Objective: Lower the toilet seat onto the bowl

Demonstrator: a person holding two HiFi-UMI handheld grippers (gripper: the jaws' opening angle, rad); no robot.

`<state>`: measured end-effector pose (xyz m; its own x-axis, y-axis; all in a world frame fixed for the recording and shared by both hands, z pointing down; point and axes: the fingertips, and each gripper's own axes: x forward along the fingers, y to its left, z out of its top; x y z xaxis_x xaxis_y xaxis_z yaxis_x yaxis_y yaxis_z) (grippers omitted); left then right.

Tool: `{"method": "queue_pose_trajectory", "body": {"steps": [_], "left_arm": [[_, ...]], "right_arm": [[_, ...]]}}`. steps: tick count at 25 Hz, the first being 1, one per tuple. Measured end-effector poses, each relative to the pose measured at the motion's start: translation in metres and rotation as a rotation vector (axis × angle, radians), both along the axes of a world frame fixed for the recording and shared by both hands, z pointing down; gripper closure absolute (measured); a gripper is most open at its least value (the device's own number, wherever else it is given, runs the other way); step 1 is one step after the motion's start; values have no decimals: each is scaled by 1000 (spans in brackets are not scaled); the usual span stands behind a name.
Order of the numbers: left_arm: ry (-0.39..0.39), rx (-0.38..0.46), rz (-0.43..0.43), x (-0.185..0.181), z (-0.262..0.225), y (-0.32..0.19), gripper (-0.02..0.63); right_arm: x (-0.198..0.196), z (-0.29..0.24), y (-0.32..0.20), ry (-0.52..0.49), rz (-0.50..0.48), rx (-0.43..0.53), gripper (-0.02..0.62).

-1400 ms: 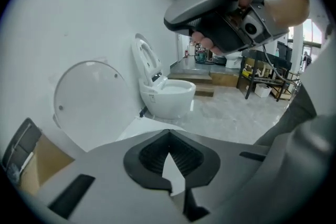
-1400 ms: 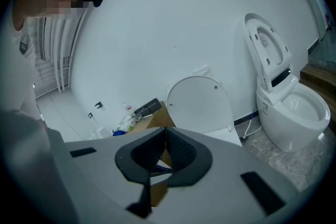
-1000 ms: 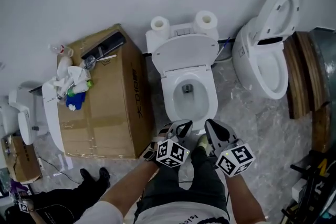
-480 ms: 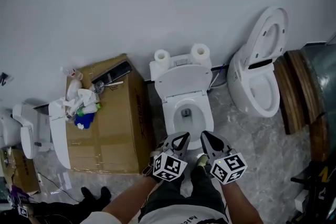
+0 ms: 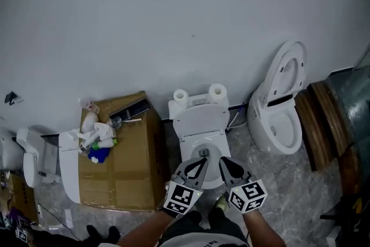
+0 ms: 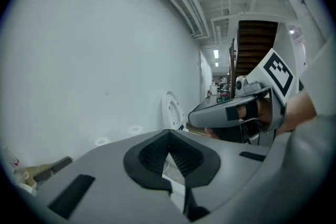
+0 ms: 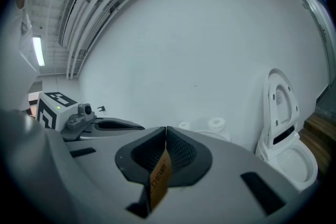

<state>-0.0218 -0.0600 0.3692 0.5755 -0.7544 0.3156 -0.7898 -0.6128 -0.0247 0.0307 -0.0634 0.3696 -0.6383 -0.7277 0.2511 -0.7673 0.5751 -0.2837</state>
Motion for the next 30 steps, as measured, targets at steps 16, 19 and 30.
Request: {"method": "queue_pose_trajectory", "body": {"steps": [16, 19, 30], "left_arm": [[200, 92, -67, 15, -122, -12, 595], [204, 111, -81, 19, -132, -16, 595], [191, 138, -117, 39, -143, -19, 595]], "right_arm": [[3, -104, -30, 42, -68, 217, 579], [3, -112, -33, 38, -87, 232, 578], [15, -124, -34, 36, -148, 267, 579]]}}
